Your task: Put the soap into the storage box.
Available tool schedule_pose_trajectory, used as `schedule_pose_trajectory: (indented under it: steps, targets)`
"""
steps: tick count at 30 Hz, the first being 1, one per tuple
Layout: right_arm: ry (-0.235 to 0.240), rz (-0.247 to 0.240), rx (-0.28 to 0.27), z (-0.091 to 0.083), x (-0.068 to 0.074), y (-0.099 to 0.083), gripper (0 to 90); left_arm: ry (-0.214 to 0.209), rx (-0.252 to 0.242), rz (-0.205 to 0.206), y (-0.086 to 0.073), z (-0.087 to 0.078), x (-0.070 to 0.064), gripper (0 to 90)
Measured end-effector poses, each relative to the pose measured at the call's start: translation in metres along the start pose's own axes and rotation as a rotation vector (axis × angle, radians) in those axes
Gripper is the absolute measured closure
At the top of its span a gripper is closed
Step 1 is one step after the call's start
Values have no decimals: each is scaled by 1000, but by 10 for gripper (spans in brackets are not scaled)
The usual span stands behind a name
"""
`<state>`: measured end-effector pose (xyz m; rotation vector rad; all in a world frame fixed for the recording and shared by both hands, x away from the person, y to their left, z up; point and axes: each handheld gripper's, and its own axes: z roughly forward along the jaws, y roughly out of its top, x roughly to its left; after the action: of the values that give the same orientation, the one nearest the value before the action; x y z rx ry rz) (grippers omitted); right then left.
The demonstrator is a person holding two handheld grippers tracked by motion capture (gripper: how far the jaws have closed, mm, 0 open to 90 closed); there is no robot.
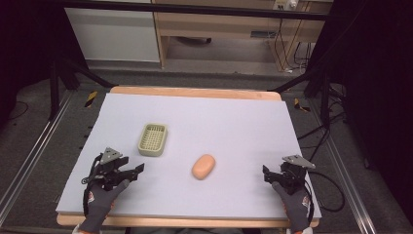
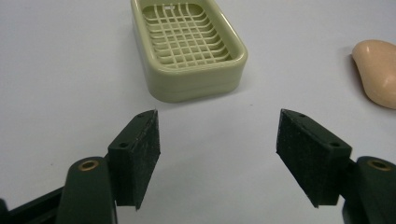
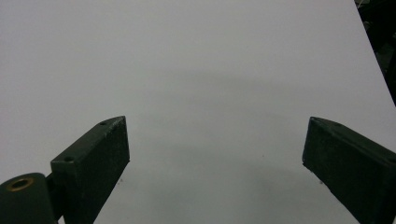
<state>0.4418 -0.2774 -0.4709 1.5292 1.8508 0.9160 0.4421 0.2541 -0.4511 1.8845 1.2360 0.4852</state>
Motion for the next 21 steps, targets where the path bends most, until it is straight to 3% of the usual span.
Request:
schedule_pose_trajectory:
  steps: [21]
  targets:
    - [-14,-10,4,1,3,1,69,-32,3,30,8,4,-19,283]
